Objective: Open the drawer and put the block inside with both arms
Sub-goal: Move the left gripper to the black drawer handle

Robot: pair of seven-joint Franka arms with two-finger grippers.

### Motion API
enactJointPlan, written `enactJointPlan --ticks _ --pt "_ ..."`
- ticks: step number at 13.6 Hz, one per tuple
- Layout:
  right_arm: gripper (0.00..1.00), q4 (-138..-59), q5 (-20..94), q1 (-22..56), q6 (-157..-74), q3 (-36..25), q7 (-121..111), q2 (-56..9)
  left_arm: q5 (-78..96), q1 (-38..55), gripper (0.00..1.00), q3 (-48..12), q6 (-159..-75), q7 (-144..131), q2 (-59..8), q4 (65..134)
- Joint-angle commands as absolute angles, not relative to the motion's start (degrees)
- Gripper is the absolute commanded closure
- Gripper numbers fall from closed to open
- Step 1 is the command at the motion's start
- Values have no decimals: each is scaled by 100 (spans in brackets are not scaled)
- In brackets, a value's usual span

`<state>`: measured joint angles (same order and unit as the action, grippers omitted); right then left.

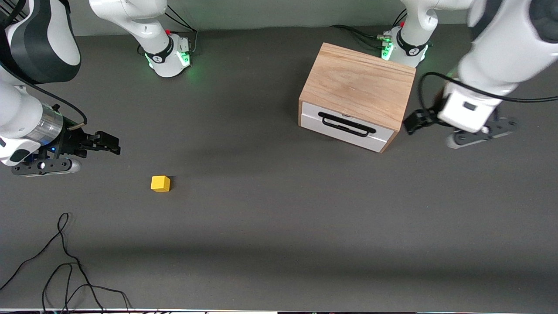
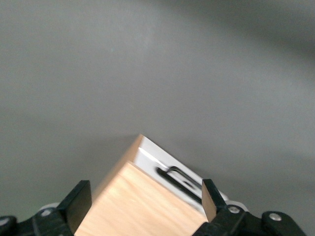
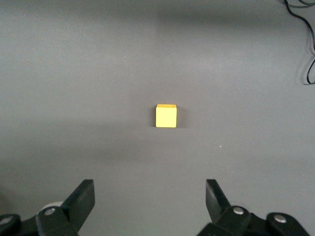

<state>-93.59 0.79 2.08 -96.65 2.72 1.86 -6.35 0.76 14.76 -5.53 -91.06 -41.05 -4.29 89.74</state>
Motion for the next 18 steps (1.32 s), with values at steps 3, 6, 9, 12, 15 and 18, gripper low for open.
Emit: enactJointPlan --ticks 3,6,9,12,15,18 --pt "0 -9334 -18 290 -9589 220 308 -607 123 2433 0 -466 -9536 -7034 -632 9061" --pt "0 -9351 -18 308 -9589 220 308 -615 114 2724 0 -466 -9642 -8284 -747 9079" --pt "0 -9378 -18 308 -9589 229 308 -607 132 2900 0 -466 -9519 -8665 -747 9184" --pt "0 -9360 -18 308 -9598 246 308 -633 132 3032 0 -466 -9422 -9219 -686 9579" --pt "0 -9334 -9 299 -9598 229 308 -589 132 3137 0 -466 -9360 -9369 -721 9851" --pt "0 -9387 -9 316 -9545 211 316 -466 97 3146 0 -466 -9745 -9457 -773 10290"
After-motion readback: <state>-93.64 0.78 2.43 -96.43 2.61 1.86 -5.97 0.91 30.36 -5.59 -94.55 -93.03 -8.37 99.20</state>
